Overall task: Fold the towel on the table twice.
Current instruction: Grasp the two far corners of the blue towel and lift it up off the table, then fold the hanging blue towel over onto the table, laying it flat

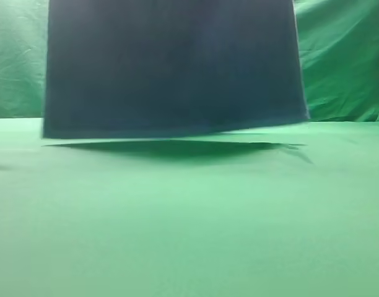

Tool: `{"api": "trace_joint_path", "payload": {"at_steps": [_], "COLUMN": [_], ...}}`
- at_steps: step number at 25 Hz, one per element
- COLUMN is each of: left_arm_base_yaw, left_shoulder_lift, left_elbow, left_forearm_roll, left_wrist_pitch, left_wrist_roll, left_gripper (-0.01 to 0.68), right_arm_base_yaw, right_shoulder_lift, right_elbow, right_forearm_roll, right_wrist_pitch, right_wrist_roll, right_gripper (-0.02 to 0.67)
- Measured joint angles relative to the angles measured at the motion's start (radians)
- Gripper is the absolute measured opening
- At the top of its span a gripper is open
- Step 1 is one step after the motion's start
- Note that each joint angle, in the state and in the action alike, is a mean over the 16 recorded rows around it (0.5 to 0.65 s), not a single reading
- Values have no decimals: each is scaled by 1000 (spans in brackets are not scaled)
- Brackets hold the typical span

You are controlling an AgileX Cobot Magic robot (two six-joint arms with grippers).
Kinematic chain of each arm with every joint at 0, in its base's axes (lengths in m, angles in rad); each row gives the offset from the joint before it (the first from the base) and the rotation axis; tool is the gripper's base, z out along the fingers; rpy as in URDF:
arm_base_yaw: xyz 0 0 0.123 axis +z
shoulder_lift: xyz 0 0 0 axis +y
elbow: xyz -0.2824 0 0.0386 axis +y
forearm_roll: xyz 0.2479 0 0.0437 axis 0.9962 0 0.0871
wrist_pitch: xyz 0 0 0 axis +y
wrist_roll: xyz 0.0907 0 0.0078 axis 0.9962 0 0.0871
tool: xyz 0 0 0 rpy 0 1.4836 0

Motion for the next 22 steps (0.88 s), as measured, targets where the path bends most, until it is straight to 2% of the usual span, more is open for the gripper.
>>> {"api": "trace_joint_path", "payload": {"at_steps": [4,8,16,22], "left_arm_base_yaw": [0,0,0,0], "left_shoulder_lift": [12,16,-70,-221], "left_elbow": [-34,9,222,412], "left_forearm_roll": [12,21,26,22], "left_wrist_pitch": [9,30,29,-4], "left_wrist_roll": [3,3,2,3], "left_gripper": [0,0,0,0], "right_arm_base_yaw": [0,0,4,19], "right_shoulder_lift": [19,39,44,-53], "right_elbow": [-61,-74,-53,65], "right_forearm_roll": [-1,-1,4,9], "right_wrist_pitch": [34,105,270,296], "right_wrist_roll": [-17,-27,-21,-8], "right_gripper": [0,0,0,0]}}
